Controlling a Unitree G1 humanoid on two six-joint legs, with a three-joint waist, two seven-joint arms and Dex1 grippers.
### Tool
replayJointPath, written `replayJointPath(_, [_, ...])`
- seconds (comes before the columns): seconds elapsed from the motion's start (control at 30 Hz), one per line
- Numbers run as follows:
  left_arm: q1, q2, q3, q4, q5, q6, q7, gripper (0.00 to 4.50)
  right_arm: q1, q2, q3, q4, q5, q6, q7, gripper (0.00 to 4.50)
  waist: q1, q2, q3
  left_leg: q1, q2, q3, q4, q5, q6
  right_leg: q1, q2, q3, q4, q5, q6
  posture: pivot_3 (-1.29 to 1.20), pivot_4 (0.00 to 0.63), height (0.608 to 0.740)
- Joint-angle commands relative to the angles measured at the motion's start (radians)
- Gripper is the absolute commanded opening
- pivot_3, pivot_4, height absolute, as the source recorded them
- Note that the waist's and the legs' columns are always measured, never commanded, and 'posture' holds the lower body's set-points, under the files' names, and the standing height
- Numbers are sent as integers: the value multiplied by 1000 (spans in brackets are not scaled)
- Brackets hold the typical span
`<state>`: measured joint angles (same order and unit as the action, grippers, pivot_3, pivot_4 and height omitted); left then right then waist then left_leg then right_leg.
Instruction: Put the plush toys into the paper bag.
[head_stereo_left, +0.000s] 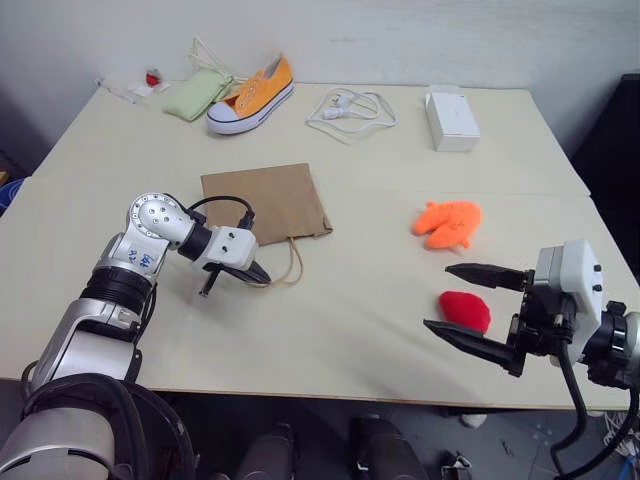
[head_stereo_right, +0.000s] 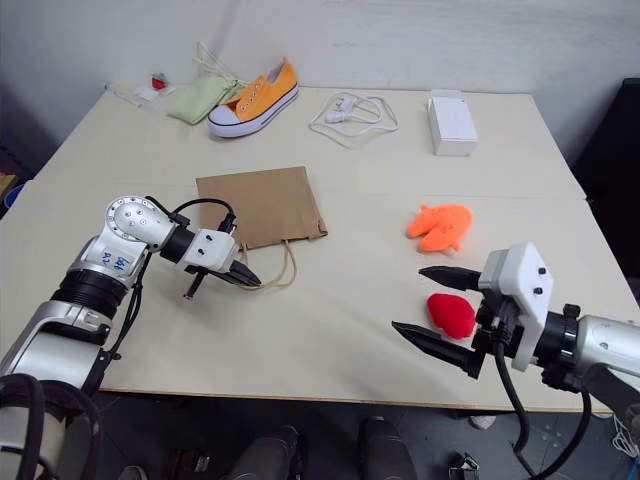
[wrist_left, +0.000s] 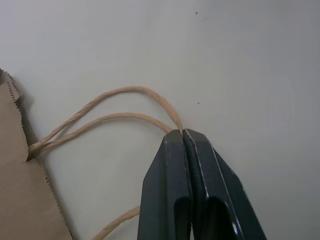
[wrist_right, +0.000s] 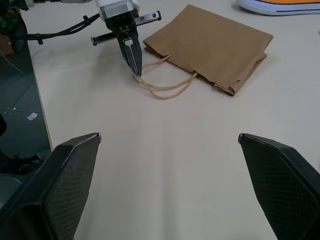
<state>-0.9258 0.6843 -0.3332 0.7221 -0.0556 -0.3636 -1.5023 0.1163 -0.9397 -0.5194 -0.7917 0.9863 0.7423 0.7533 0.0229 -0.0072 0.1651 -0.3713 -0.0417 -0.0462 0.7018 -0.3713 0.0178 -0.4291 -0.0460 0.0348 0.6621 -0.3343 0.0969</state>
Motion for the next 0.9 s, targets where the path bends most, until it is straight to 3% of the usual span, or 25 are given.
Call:
replayJointPath(0.03, [-43, 4, 50, -54, -141, 207, -112, 21, -41, -23, 12, -25, 15, -17, 2, 4500, -1, 0, 0, 0, 0, 0, 0, 0, 0, 0, 0, 0, 0, 0, 0, 0, 150, 740])
replayJointPath(0.23, [-55, -37, 110, -291, -323, 630, -20, 21, -195, 53, 207, 33, -70, -46, -63, 4500, -4, -2, 1, 0, 0, -1, 1, 0, 0, 0, 0, 0, 0, 0, 0, 0, 150, 740])
replayJointPath(0.37, [-11, -90, 161, -509, -441, 857, 64, 0, -333, 149, 396, 135, -190, -46, -129, 3615, -10, -2, 1, 0, 0, -1, 1, 0, 0, 0, 0, 0, 0, 0, 0, 0, 150, 740])
replayJointPath(0.5, [45, -111, 195, -587, -447, 890, 132, 0, -470, 262, 566, 265, -336, -77, -158, 2167, -30, -2, 0, 0, 0, -1, 0, 1, -1, -1, 0, 0, 1, 0, 0, 0, 150, 740])
replayJointPath(0.7, [51, -164, 265, -657, -502, 970, 251, 0, -549, 367, 722, 449, -545, -199, -136, 8, -33, -2, 0, 0, 0, -1, 0, 2, -3, -3, 1, 0, 3, 0, 0, 0, 150, 740])
replayJointPath(0.9, [65, -175, 277, -679, -485, 978, 304, 0, -567, 415, 684, 457, -560, -227, -126, 8, -28, -2, 0, -1, 0, -1, 1, 1, -3, -3, 0, -1, 2, 0, 0, 0, 150, 740])
